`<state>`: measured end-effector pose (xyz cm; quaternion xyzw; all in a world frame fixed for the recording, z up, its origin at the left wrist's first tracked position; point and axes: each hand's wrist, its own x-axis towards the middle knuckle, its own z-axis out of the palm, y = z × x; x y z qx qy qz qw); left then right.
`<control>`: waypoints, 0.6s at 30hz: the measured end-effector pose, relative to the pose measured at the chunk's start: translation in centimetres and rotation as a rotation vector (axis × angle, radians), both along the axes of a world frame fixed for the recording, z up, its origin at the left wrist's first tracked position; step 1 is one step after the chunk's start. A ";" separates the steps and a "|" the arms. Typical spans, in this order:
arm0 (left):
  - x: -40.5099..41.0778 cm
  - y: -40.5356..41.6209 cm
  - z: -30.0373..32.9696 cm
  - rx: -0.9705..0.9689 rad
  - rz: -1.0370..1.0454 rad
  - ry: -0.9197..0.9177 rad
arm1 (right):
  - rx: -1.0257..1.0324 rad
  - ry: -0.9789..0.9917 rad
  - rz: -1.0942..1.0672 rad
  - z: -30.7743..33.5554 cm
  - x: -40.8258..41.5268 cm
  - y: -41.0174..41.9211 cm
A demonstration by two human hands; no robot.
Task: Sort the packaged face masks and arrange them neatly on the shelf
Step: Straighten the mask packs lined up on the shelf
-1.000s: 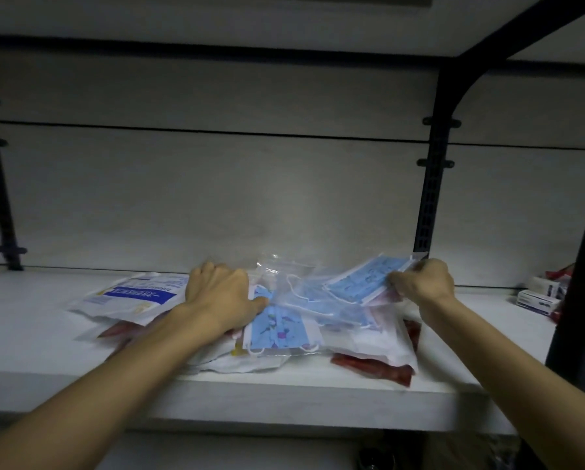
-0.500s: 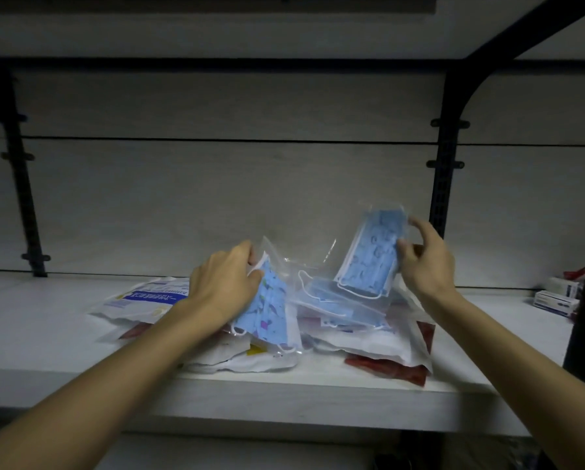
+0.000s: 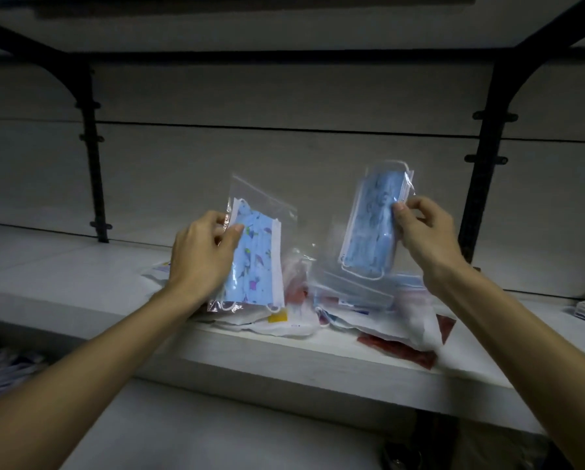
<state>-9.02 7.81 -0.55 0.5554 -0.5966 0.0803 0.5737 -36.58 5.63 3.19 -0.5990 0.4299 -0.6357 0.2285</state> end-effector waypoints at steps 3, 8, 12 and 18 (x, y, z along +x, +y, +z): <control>0.6 1.1 -0.3 -0.018 0.013 0.044 | -0.021 0.042 0.064 0.7 1.0 1.3; 2.9 2.9 -1.0 0.005 -0.056 0.219 | -0.127 0.162 0.100 1.3 3.5 2.5; 6.2 4.5 -1.2 -0.001 -0.036 0.272 | -0.180 0.184 0.080 1.8 6.7 2.9; 13.0 7.3 -1.4 0.058 0.003 0.350 | -0.227 0.232 0.090 2.1 13.5 4.0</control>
